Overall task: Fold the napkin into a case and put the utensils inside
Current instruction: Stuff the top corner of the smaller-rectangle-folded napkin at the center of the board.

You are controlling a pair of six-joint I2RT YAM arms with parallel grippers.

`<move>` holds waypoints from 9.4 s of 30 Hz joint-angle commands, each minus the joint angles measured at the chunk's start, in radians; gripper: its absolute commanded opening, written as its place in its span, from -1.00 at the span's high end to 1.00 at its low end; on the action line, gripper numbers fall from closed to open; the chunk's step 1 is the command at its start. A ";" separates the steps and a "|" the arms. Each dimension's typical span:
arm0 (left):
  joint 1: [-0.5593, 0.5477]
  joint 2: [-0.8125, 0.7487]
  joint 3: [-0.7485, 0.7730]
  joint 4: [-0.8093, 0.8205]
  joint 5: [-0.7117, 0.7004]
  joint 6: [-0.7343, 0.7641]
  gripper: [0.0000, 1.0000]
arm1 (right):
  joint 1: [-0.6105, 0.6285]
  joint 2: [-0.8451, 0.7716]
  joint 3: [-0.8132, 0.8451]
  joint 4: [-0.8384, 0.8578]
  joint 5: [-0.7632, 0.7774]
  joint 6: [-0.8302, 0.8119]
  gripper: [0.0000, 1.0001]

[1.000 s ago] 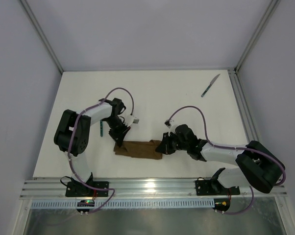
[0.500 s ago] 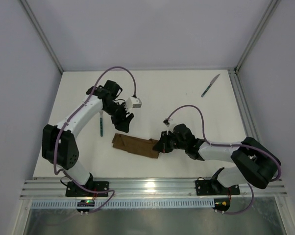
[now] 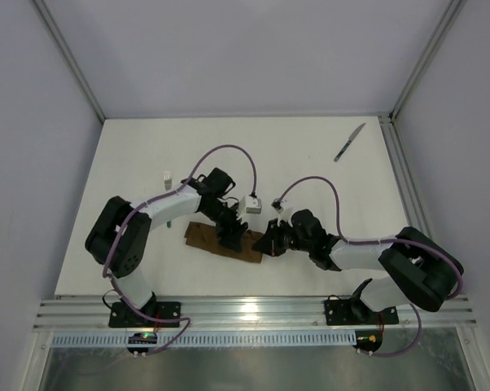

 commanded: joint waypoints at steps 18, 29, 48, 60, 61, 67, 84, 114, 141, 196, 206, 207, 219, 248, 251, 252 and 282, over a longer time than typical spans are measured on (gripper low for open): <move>-0.056 0.088 0.021 0.165 0.035 -0.096 -0.40 | 0.008 -0.031 -0.040 0.120 -0.047 -0.041 0.92; -0.056 0.135 0.039 0.115 0.055 -0.079 0.20 | 0.008 -0.016 -0.040 0.140 -0.056 -0.039 0.93; -0.056 0.126 0.101 0.045 -0.003 -0.125 1.00 | 0.002 -0.275 0.051 -0.296 0.037 -0.087 0.00; -0.056 0.099 0.087 0.033 -0.017 -0.177 1.00 | -0.044 -0.234 0.147 -0.518 0.252 -0.002 0.10; -0.056 0.096 0.085 0.033 -0.020 -0.176 1.00 | -0.047 -0.210 0.163 -0.498 0.231 -0.002 0.12; -0.056 0.088 0.076 0.025 -0.020 -0.179 1.00 | -0.047 -0.075 0.171 -0.403 0.164 0.017 0.08; -0.054 0.071 0.076 0.018 -0.023 -0.191 1.00 | -0.047 0.096 0.106 -0.212 0.105 0.082 0.79; 0.033 0.289 0.251 -0.383 0.051 -0.263 1.00 | -0.047 0.021 0.091 -0.229 0.131 0.048 0.60; 0.078 0.343 0.228 -0.283 0.114 -0.316 1.00 | 0.071 -0.087 0.132 -0.165 0.059 -0.173 -0.06; 0.095 0.274 0.168 -0.202 0.049 -0.369 1.00 | 0.103 0.015 0.193 -0.174 0.199 -0.122 0.46; 0.124 0.271 0.150 -0.182 0.115 -0.421 1.00 | 0.178 0.031 0.345 -0.435 0.500 -0.173 0.52; 0.131 0.269 0.150 -0.182 0.120 -0.420 1.00 | 0.184 0.042 0.350 -0.433 0.509 -0.164 0.53; 0.150 0.221 0.088 -0.045 0.040 -0.518 1.00 | 0.227 0.163 0.428 -0.455 0.592 -0.148 0.53; 0.179 0.290 0.144 -0.081 0.014 -0.524 1.00 | 0.269 0.219 0.503 -0.524 0.658 -0.162 0.42; 0.179 0.293 0.144 -0.079 0.017 -0.524 1.00 | 0.270 0.246 0.534 -0.564 0.666 -0.148 0.42; 0.179 0.294 0.144 -0.079 0.016 -0.524 1.00 | 0.269 0.255 0.542 -0.594 0.672 -0.136 0.42; 0.112 0.361 0.268 -0.186 -0.020 -0.454 1.00 | 0.264 0.192 0.483 -0.505 0.680 -0.138 0.92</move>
